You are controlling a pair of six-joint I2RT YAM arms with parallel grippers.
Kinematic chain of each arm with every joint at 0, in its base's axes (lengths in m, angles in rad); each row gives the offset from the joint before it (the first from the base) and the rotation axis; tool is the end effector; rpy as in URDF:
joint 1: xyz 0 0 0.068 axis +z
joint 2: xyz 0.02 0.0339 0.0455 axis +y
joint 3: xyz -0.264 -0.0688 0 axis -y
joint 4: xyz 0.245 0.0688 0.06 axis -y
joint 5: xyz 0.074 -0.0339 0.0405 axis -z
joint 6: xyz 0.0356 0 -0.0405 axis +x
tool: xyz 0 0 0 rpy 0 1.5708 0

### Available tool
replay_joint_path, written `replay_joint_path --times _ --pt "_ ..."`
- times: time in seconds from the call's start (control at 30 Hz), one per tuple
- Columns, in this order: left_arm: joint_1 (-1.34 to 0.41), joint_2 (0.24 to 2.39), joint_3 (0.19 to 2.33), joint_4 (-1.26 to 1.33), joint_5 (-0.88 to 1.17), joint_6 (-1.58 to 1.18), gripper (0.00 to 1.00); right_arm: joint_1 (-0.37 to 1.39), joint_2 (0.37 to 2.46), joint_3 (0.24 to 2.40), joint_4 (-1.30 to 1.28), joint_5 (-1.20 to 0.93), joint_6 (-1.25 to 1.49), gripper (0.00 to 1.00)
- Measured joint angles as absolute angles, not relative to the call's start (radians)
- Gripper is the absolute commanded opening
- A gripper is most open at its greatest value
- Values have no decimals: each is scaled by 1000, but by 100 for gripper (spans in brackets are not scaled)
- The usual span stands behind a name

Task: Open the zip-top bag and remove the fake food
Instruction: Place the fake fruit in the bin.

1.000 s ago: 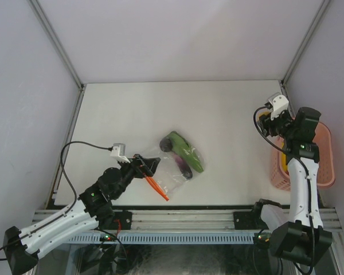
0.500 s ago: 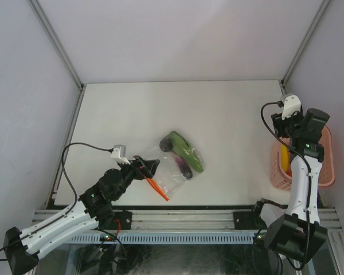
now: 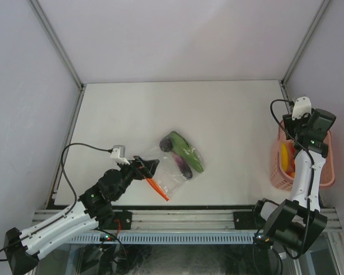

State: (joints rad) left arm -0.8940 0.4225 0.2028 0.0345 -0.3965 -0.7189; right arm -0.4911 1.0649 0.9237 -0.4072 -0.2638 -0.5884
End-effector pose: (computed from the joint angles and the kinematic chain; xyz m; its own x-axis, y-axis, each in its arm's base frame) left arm 0.0962 -0.0977 0.2072 -0.4038 -0.4673 -0.7865 0.2863 0.7520 -0.5938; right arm 0.2121 -0.1029 0.3129 -0.5262 -0.3262 -0.7853 -0.0397 0.9319 -0.3606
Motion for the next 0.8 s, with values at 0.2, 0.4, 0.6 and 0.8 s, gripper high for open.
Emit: replay_joint_path --times 0.2,0.4,0.6,0.8 --pt "-894 413 188 34 -398 -714 100 -506 1124 924 -399 -187 -606 30" --pt "-894 382 164 23 -398 -715 100 -517 1171 924 -390 -126 -623 60" --pt "-894 350 154 -5 -398 -717 100 -522 1200 924 -385 -89 -633 77" --pt "-894 330 153 -36 -398 -726 100 -535 1199 924 -384 -91 -631 78"
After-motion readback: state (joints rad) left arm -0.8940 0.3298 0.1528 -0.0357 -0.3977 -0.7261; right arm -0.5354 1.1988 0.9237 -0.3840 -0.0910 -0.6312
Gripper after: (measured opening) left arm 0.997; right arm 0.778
